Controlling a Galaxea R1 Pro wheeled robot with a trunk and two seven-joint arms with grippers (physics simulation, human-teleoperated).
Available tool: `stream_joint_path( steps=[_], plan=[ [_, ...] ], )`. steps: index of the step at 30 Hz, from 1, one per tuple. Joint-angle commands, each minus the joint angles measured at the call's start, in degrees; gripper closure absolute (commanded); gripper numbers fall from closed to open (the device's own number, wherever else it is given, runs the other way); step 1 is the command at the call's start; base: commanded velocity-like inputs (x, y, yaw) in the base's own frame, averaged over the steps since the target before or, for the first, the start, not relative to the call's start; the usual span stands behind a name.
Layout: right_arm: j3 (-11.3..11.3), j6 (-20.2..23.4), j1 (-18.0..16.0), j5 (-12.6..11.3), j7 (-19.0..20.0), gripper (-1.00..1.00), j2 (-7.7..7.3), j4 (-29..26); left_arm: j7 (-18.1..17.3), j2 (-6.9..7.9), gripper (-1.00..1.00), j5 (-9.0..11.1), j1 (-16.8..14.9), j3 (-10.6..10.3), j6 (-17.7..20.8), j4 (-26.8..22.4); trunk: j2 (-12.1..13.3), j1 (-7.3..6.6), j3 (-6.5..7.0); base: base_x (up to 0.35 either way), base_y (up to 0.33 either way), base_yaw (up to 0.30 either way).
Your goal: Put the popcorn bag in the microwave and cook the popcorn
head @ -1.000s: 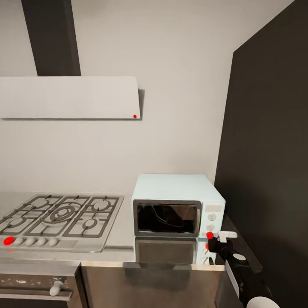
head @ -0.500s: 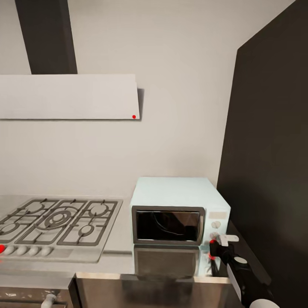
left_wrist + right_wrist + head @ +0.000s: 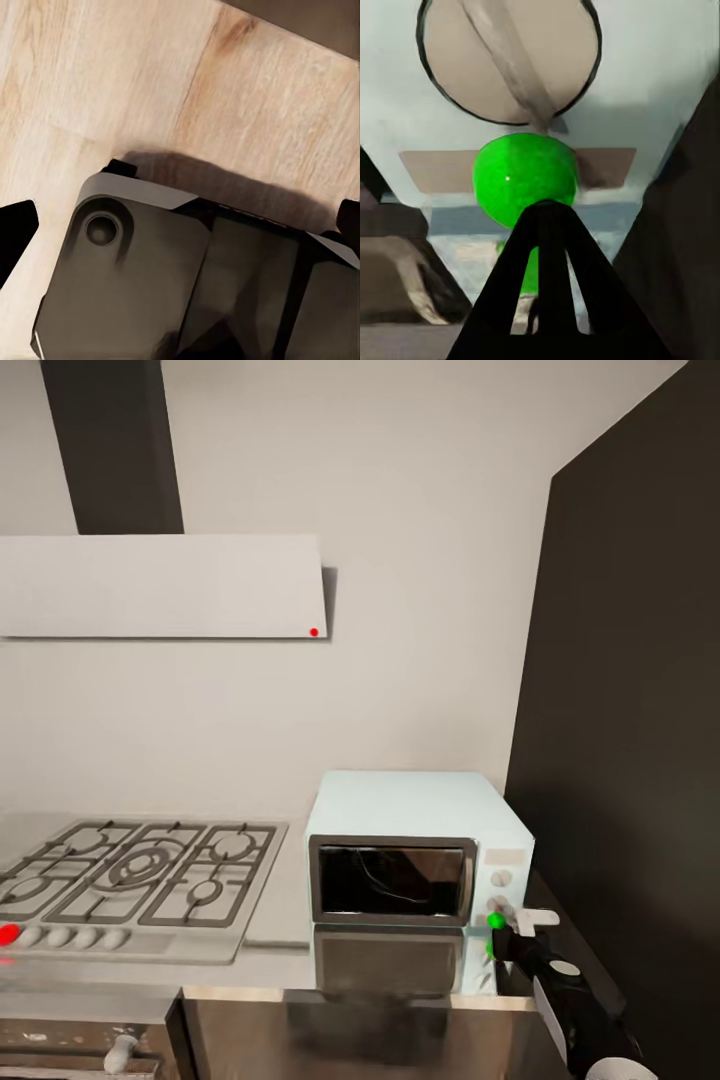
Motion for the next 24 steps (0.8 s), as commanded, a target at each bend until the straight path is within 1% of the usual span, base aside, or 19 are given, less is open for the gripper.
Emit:
stream_joint_path(
  steps=[1,4,8,10,11,12,14,15,18,19,20,22,23,24],
  plan=[
    [-0.3,0.2,0.0,0.6,0.5,1.00,0.05,-0.2,0.2,-0.05,-1.00,0.4,0.0,-0.5,-0.1,0.0,-0.1,-0.01,-0.03,-0.337,0.000,0.000],
    [0.0,0.3,0.0,0.6,0.7,1.00,-0.02,-0.7,0.2,-0.07,-1.00,0.3,0.0,-0.5,-0.1,0.0,-0.1,-0.01,-0.03,-0.344,0.000,0.000],
    [0.1,0.9,0.0,0.6,1.3,1.00,0.03,-3.3,0.2,-0.07,-1.00,0.3,0.0,-0.5,-0.1,0.0,-0.1,-0.01,-0.03,-0.346,0.000,0.000],
    [0.1,1.4,0.0,0.6,1.6,1.00,0.19,-6.1,0.2,-0.08,-1.00,0.3,0.0,-0.5,-0.1,0.0,-0.1,-0.01,-0.03,-0.346,0.000,0.000],
    [0.1,2.9,0.0,0.6,1.9,1.00,0.47,-8.6,0.2,-0.08,-1.00,0.3,0.0,-0.5,-0.1,0.0,-0.1,-0.01,-0.03,-0.345,0.000,0.000],
    [0.0,7.6,0.0,0.5,2.4,1.00,0.76,-12.3,0.2,-0.08,-1.00,0.3,0.0,-0.5,-0.1,0.0,-0.1,-0.01,-0.03,-0.346,0.000,0.000],
    [-0.1,13.7,0.0,0.4,3.9,1.00,0.94,-15.5,0.2,-0.08,-1.00,0.3,0.0,-0.5,-0.1,0.0,-0.1,-0.01,-0.03,-0.346,0.000,0.000],
    [-0.1,16.0,0.0,0.4,4.8,1.00,0.99,-16.7,0.2,-0.08,-1.00,0.3,0.0,-0.5,-0.1,0.0,-0.1,-0.01,-0.03,-0.346,0.000,0.000],
    [-0.1,19.4,0.2,0.6,5.9,1.00,1.06,-19.3,0.2,-0.09,-1.00,0.3,0.0,-0.5,0.0,0.0,-0.1,-0.01,-0.03,-0.346,0.000,0.000],
    [-0.1,23.5,0.4,0.6,6.1,1.00,1.09,-22.4,0.2,-0.08,-1.00,0.3,0.0,-0.5,0.0,0.0,-0.1,-0.01,-0.03,-0.346,0.000,0.000],
    [-0.1,28.9,0.2,0.6,6.1,1.00,1.12,-26.8,0.2,-0.09,-1.00,0.3,0.0,-0.5,0.0,0.0,-0.1,-0.01,-0.03,-0.346,0.000,0.000],
    [-0.1,35.7,0.1,0.4,6.1,1.00,1.20,-33.3,0.2,-0.09,-1.00,0.3,0.0,-0.5,0.0,0.0,-0.1,-0.01,-0.03,-0.346,0.000,0.000],
    [-0.1,36.6,0.1,0.2,6.1,1.00,1.23,-33.4,0.2,-0.08,-1.00,0.3,0.0,-0.5,0.0,0.0,-0.1,-0.01,-0.03,-0.346,0.000,0.000],
    [-0.1,37.1,0.1,0.1,6.0,1.00,1.20,-32.1,0.2,-0.11,-1.00,0.3,0.0,-0.5,0.0,0.0,-0.1,-0.01,-0.03,-0.346,0.000,0.000]
  ],
)
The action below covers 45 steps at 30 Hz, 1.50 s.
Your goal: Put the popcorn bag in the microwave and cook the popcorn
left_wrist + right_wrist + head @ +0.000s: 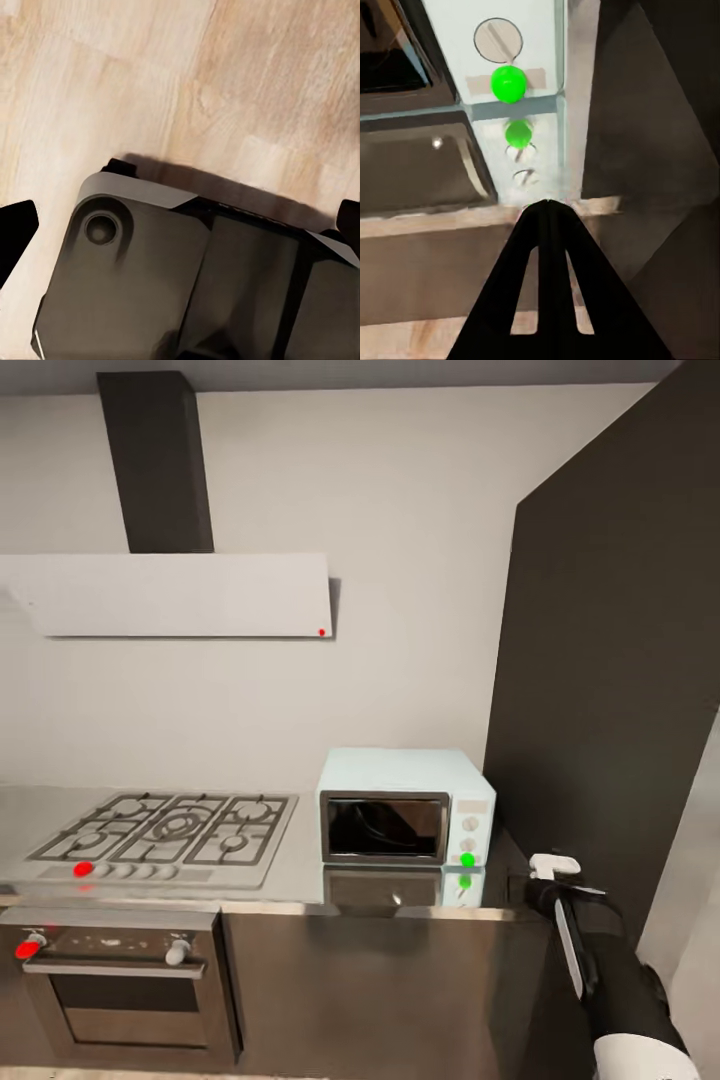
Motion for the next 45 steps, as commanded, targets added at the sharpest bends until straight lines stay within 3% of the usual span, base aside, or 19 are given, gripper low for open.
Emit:
stream_joint_path(
  steps=[1,3,6,10,13,15,19,23,33,40,41,45],
  plan=[
    [-0.2,0.0,0.0,0.5,0.2,1.00,-0.40,6.2,0.2,0.00,-1.00,0.4,0.0,-0.5,-0.1,0.0,-0.1,-0.02,-0.03,-0.346,0.000,0.000],
    [-0.4,-1.8,0.0,0.8,-0.2,1.00,-1.28,18.2,0.2,0.05,-1.00,0.4,0.0,-0.5,-0.1,0.0,-0.1,-0.02,-0.03,-0.310,0.000,0.000],
    [-0.4,-8.7,0.0,0.6,-0.2,1.00,-4.63,31.5,0.2,0.17,-1.00,0.5,0.0,-0.4,-0.1,0.0,-0.1,-0.02,-0.03,-0.161,0.000,0.000],
    [-0.3,-24.8,0.0,0.6,-0.5,1.00,-8.87,55.1,0.2,0.19,-1.00,0.6,0.0,-0.4,-0.1,0.1,-0.1,-0.02,-0.03,-0.026,0.000,0.000],
    [0.0,-36.6,0.0,0.7,-2.0,1.00,-9.51,67.4,0.2,0.22,-1.00,0.5,0.0,-0.4,-0.1,0.2,-0.1,-0.02,-0.03,-0.003,0.000,0.000],
    [0.1,-40.3,1.7,1.8,-3.6,1.00,-9.45,69.8,0.2,0.26,-1.00,0.5,0.0,-0.4,-0.1,0.2,-0.1,-0.02,-0.03,0.000,0.000,0.000],
    [0.1,-45.5,11.7,5.4,-4.9,1.00,-8.85,70.8,0.2,0.38,-1.00,0.8,0.0,-0.4,-0.1,0.2,-0.1,-0.02,-0.03,0.000,0.000,0.000],
    [0.1,-46.0,18.5,6.2,-5.2,1.00,-8.52,70.9,0.2,0.45,-1.00,0.6,0.0,-0.5,-0.1,0.3,-0.1,-0.02,-0.03,0.000,0.000,0.000],
    [0.2,-45.9,19.5,6.4,-5.2,1.00,-8.27,71.0,0.1,2.00,-1.00,0.4,0.0,-0.7,0.7,0.3,-0.1,-0.02,-0.03,0.000,0.000,0.000],
    [0.1,-46.0,19.6,9.2,-5.2,1.00,-8.16,70.9,-1.7,2.62,-1.00,-0.7,0.0,-0.8,0.1,0.3,-0.1,-0.02,-0.03,0.000,0.000,0.000],
    [-0.3,-45.9,19.5,9.0,-6.3,1.00,-4.31,70.8,-1.7,3.79,-1.00,-1.3,0.0,-0.7,-1.4,-0.4,-0.1,-0.02,-0.03,0.000,0.000,0.000],
    [-0.3,-45.9,19.5,9.0,-6.3,1.00,-4.31,70.8,-1.7,3.79,-1.00,-1.3,0.0,-0.7,-1.4,-0.4,-0.1,-0.02,-0.03,0.000,0.000,0.000]
  ],
)
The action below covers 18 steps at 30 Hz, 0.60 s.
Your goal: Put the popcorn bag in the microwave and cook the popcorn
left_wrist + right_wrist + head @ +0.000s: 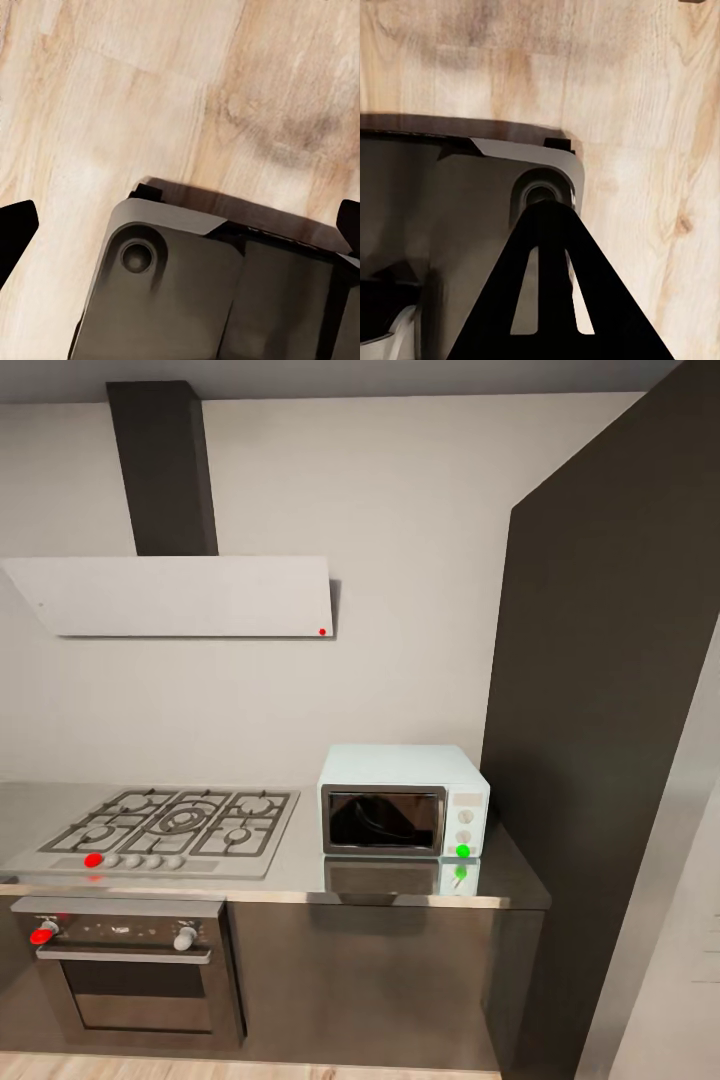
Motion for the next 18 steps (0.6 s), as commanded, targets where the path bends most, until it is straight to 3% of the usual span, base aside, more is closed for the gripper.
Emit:
stream_joint_path(
  steps=[1,18],
  plan=[
    [-0.5,-0.3,0.0,0.5,0.1,1.00,-0.04,0.2,0.2,-0.02,-1.00,0.4,0.0,-0.5,-0.1,0.0,0.0,0.02,-0.02,0.000,0.000,0.000],
    [-0.5,-0.3,0.0,0.5,0.1,1.00,-0.04,0.2,0.2,-0.02,-1.00,0.4,0.0,-0.5,-0.1,0.0,0.0,0.02,-0.02,0.000,0.000,0.000]
  ],
)
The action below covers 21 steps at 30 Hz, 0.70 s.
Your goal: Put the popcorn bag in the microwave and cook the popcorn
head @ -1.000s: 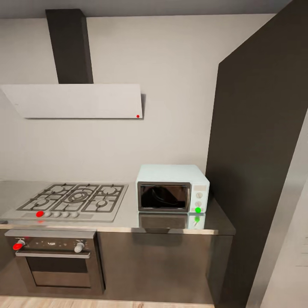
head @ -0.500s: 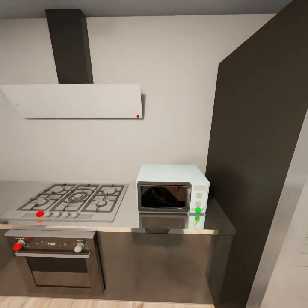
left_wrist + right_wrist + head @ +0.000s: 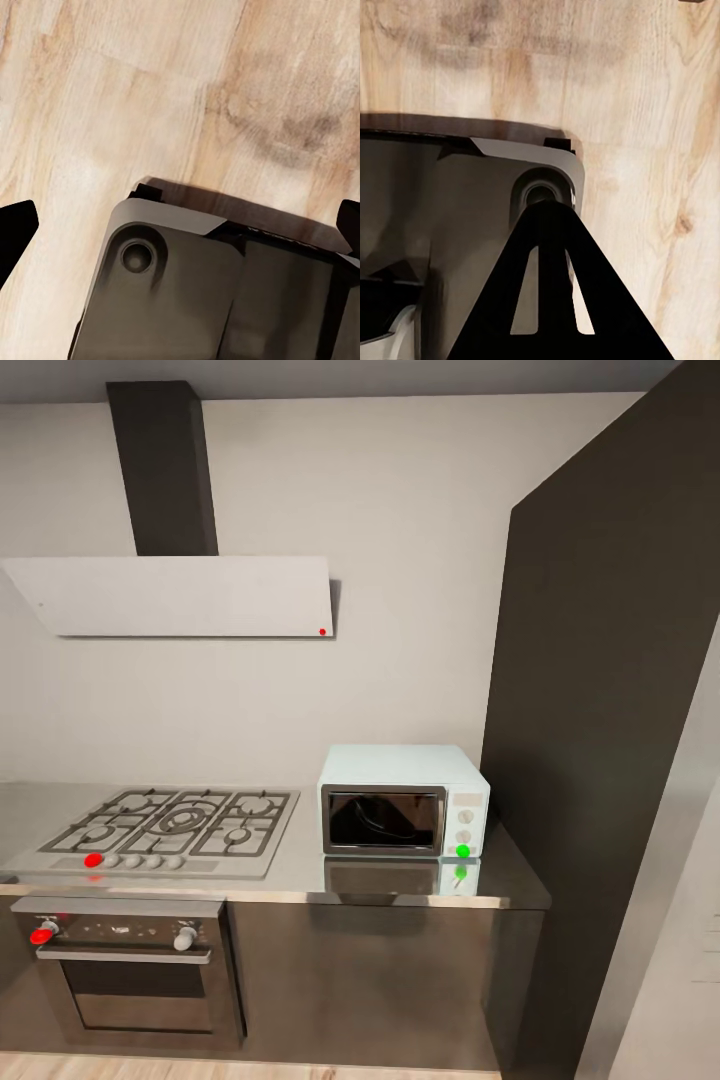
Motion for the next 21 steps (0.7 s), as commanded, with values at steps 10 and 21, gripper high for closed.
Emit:
stream_joint_path(
  steps=[10,21],
  plan=[
    [-0.5,-0.3,-0.1,0.5,0.1,1.00,-0.04,0.2,0.2,-0.02,-1.00,0.4,0.0,-0.5,-0.1,0.0,0.0,0.02,-0.02,0.000,0.000,0.000],
    [-0.5,-0.3,-0.1,0.5,0.1,1.00,-0.04,0.2,0.2,-0.02,-1.00,0.4,0.0,-0.5,-0.1,0.0,0.0,0.02,-0.02,0.000,0.000,0.000]
  ],
)
